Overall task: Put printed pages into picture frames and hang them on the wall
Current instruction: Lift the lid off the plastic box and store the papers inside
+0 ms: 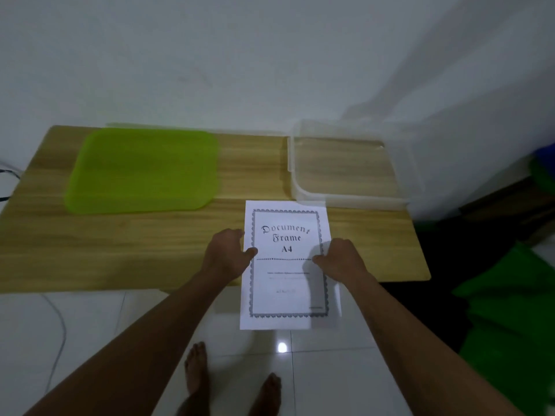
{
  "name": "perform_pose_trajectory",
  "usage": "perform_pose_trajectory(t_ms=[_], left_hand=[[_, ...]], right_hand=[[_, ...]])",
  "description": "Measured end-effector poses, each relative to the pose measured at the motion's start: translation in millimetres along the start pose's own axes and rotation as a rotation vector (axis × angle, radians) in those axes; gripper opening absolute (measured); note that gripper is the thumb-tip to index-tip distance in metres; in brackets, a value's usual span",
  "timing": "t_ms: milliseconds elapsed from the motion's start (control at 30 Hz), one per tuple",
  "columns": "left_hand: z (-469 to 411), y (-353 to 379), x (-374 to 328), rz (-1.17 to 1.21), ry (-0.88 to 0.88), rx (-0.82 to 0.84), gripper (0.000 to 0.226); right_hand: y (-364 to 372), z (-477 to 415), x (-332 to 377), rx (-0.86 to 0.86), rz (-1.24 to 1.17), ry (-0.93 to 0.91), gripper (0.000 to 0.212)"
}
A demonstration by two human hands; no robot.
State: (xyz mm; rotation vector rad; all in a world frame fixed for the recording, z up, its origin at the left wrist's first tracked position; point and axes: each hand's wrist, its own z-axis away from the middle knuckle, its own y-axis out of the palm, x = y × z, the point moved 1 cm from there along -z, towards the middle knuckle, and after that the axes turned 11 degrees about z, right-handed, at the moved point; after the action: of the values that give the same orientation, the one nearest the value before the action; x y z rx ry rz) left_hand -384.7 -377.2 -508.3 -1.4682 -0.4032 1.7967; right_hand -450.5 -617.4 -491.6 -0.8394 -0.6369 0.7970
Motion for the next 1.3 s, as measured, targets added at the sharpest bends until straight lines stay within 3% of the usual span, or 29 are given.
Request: perform_pose_trajectory(t_ms=[167,367,467,633,767,900,1067,1300], left_hand=[[12.8,26.0,-5.2,-0.016,-0.038,0.001,0.065],[25.7,40.8,-7.5,-0.052,0.038,-0.075,0.039],[26.3,42.1,-8.1,-0.056,0.023,-0.061,0.038],[22.0,44.3,-5.6,-0.078,0.023,-0.044,0.032],[22.3,44.5,-5.9,-0.068,0.014,-0.044,0.032],[22.3,45.6,-3.4,-0.056,-0.004,-0.047,0.039],[27.6,48.0,0.8,0.017,-0.017,-0.099,0.064],[26.3,52.5,2.4,0.088,-0.109,-0.126,0.072]], right_hand=[[22.5,2.0,-9.5,-0.053,0.011,0.042,0.034],[35.6,1.3,-6.1,-0.148,-0.053,0.083,0.028],[38.8,-1.0,-4.6,-0.149,-0.174,0.153,0.036],[39.3,-8.4,-2.1,-0.145,-0.246,0.219,0.030],[35.2,-8.4,-0.1,-0.161,-0.423,0.205,0.047],[23.4,-7.8,-5.4,-0.041,-0.688,0.219,0.064],[18.6,-2.4,-19.1,0.058,-0.837,0.152,0.046],[22.3,15.4,-26.8,0.103,-1.027,0.016,0.071]])
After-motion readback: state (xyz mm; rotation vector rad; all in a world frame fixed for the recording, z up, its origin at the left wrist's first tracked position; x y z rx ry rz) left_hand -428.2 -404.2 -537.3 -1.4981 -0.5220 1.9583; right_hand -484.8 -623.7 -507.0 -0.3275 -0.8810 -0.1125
